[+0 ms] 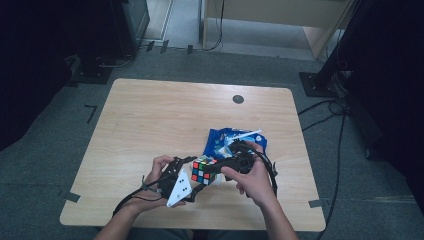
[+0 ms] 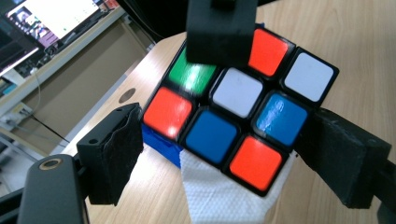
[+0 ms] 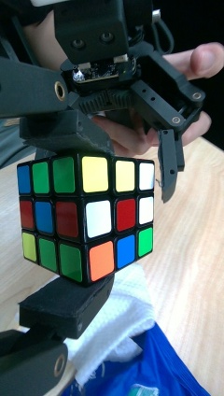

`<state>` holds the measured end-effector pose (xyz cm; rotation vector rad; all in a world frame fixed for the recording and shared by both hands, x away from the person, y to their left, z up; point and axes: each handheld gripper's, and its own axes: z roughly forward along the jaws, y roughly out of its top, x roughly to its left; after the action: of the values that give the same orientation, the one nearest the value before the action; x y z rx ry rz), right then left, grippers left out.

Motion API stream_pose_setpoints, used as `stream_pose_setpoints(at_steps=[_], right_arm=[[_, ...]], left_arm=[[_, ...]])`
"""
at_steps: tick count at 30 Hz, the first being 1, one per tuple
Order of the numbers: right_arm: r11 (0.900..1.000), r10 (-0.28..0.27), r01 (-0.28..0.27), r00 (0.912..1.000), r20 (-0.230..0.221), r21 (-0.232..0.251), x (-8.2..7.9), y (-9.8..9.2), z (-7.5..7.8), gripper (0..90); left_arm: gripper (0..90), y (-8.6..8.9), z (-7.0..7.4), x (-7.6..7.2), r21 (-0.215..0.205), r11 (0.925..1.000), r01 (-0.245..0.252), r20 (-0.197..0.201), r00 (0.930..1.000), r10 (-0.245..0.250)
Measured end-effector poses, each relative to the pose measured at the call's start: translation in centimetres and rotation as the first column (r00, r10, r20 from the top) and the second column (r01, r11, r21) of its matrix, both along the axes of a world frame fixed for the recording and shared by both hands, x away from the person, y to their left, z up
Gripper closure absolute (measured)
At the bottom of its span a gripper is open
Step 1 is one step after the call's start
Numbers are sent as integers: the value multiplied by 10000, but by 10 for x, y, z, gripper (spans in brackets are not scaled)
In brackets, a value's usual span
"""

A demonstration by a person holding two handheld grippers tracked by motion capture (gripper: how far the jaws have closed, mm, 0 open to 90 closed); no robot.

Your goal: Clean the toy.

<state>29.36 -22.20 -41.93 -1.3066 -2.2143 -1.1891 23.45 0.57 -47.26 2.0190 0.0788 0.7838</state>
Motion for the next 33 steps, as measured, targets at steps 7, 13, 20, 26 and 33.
stream_pose_setpoints(at_steps=[7, 13, 20, 26, 33], right_arm=[[9974, 517, -526, 9985, -188, -499, 0, 8, -6, 343], [9975, 472, -483, 9986, -223, -517, 0, 9, -9, 342], [9977, 338, -339, 9994, 29, 589, 3, 3, -8, 343], [9842, -1192, 991, 9835, 1358, 1465, 4, -18, 1, 354], [9884, -1181, 1383, 9593, 2566, -620, 8, -1, -38, 445]], left_arm=[[170, -6, -5, -4, 475, 9983, 324, 192, 9993, -333], [336, -3, -5, -3, 378, 9951, 916, -586, 9943, -893], [342, 6, 1, 3, -75, 9982, 601, -723, 9955, -605], [342, 39, 11, 23, -681, 9963, -520, -904, 9949, 457], [342, 60, 18, 33, -1213, 9840, -1304, -1067, 9873, 1177]])
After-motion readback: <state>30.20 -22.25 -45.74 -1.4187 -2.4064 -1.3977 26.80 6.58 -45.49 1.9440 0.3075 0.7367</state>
